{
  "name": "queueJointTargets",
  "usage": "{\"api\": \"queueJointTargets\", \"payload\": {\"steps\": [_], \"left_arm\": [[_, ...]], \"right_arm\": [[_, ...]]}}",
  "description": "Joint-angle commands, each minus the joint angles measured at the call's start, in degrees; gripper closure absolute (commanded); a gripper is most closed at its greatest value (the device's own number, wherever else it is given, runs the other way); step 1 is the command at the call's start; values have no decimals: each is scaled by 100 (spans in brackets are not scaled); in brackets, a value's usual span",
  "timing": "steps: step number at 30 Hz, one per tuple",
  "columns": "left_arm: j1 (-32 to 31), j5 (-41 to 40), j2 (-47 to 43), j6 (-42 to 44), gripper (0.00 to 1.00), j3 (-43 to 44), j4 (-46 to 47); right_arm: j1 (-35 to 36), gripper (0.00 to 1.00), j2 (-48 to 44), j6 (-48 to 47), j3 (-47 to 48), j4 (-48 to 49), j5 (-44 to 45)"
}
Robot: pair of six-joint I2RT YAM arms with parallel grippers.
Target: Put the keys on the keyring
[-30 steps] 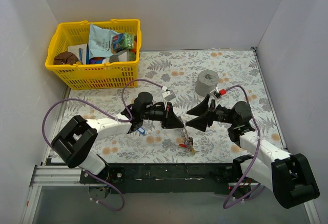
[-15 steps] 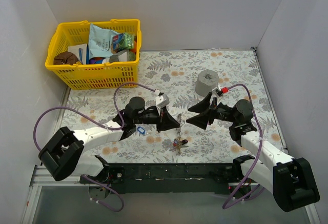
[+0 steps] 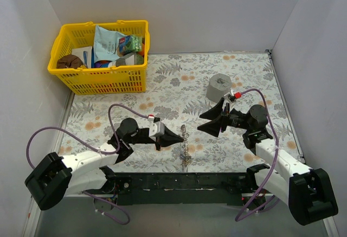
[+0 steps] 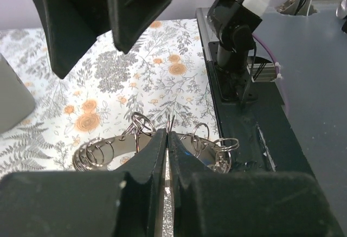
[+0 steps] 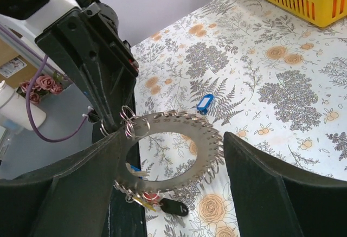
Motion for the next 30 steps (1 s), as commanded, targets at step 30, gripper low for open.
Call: {"api": "queueJointTargets", "payload": {"steps": [30], "left_arm": [[-43, -199, 372, -1477, 100, 315, 2271]], "right_arm": [[528, 39, -354, 506, 585, 1196, -981]]}}
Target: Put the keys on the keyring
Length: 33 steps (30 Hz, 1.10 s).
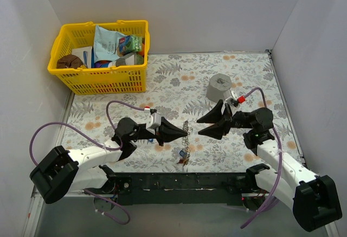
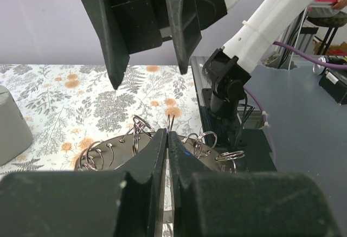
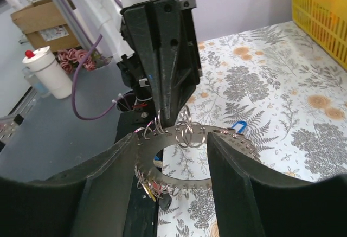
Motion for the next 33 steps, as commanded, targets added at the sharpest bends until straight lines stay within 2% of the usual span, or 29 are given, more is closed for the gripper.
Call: {"api": "queueJointTargets", "payload": {"steps": [1, 7, 21, 22, 30, 31, 33], "left_arm": [[-32, -144, -8, -317, 100, 259, 618], [-32, -356, 10, -387, 100, 206, 715], [-32, -277, 71, -431, 100, 206, 838], [-32, -268, 71, -448, 100, 215, 847], [-32, -154, 133, -527, 100, 241, 979], [-32, -145, 150, -545, 100, 224, 988], [-32, -127, 159, -545, 100, 224, 1014]], "right_arm": [[295, 43, 103, 158, 268, 508, -120], [559, 52, 103, 149, 260, 543, 21], [972, 59, 393, 88, 198, 552, 443], [981, 62, 411, 88, 198, 552, 478], [1078, 74, 508, 70, 198, 543, 593], [1069, 81, 508, 61, 233, 517, 662], [1087, 87, 551, -9, 312, 193, 716]]}}
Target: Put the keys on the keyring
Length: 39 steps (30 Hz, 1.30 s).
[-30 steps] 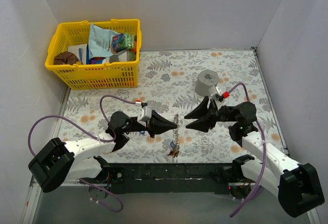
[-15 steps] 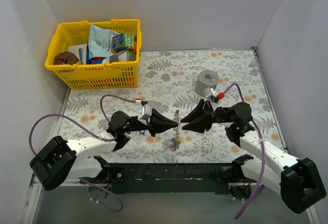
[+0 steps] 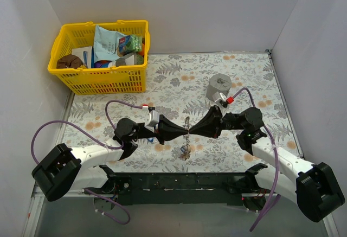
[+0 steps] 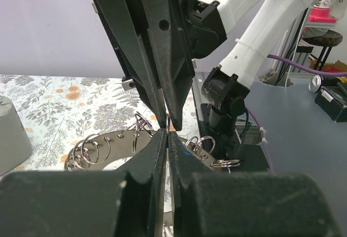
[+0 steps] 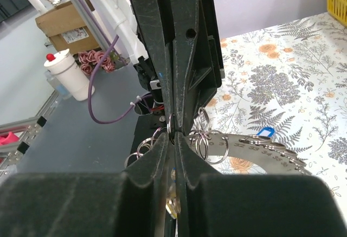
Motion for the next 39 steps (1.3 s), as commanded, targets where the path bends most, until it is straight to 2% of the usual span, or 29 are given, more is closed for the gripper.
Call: {"api": "queueJointTargets", "payload": {"steps": [1, 7, 11, 13, 15, 18, 22, 25, 31, 39], "left_arm": [[-21, 24, -24, -67, 100, 199, 350], [-21, 85, -59, -14, 100, 252, -28], [-21, 33, -314, 284, 96, 287, -789], [-21, -29, -525, 609, 91, 366, -1213], [-21, -143, -700, 933, 79, 463, -1881], [-12, -503, -859, 1041, 73, 507, -2523], [31, -662, -1096, 909, 46, 375, -2533], [67, -627, -1123, 918, 45, 462, -2656], [172, -390, -1062, 1102, 50, 744, -3183], [348, -223, -1009, 1085, 55, 850, -3210]], "right_arm": [[77, 97, 68, -133, 369, -201, 224], [77, 99, 130, -125, 493, -509, 250], [77, 99, 16, -720, 677, -1264, 277], [77, 99, -36, -1020, 817, -1842, 285], [77, 99, -133, -1381, 949, -2152, 303], [68, 99, -221, -1663, 1037, -2548, 321], [68, 99, -230, -1830, 1143, -2786, 207], [68, 99, -230, -1997, 1231, -2987, 154], [68, 99, -300, -2462, 1424, -3532, 145], [68, 99, -344, -2595, 1398, -3586, 66]]}}
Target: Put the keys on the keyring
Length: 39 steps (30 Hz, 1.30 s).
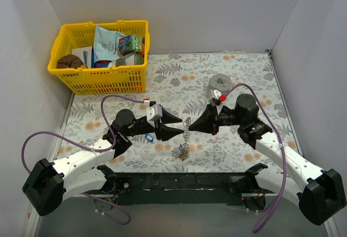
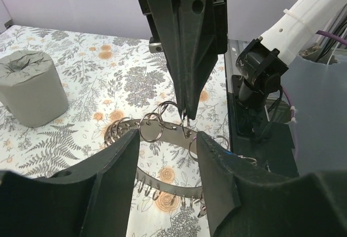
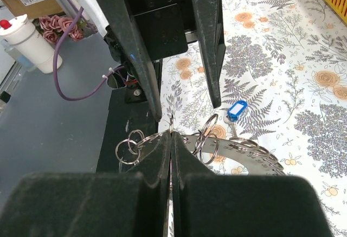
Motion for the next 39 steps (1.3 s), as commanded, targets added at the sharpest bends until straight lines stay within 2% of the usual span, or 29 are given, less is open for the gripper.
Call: {"api": "queueJointTargets", "payload": {"steps": [1, 9, 13, 20, 24, 29, 35, 36, 38, 39], "left_arm": [[99, 208, 45, 60, 58, 225, -108], [99, 823, 335, -2, 72, 427, -74], [99, 946, 431, -98, 76, 436, 50], [99, 1166, 677, -2, 89, 612, -179], [99, 1166, 713, -116, 91, 568, 23], [99, 1149, 739, -222, 100, 550, 155], [99, 1000, 678, -371, 100, 436, 322], [99, 930, 660, -371, 100, 410, 357], [99, 842, 608, -397, 100, 322, 436], [99, 798, 590, -397, 100, 287, 463]], "right_arm": [[33, 99, -139, -169, 268, 60, -129], [33, 99, -130, -248, 294, -46, -120], [33, 99, -165, -265, 268, -37, -59], [33, 99, -183, -265, 259, -29, -32], [33, 99, -148, -265, 242, -11, -58], [33, 99, -139, -265, 198, 7, -50], [33, 99, -200, -248, 154, -11, 143], [33, 90, -227, -248, 154, -46, 292], [33, 80, -367, -248, 119, -63, 442], [24, 64, -428, -239, 92, -29, 582]]}}
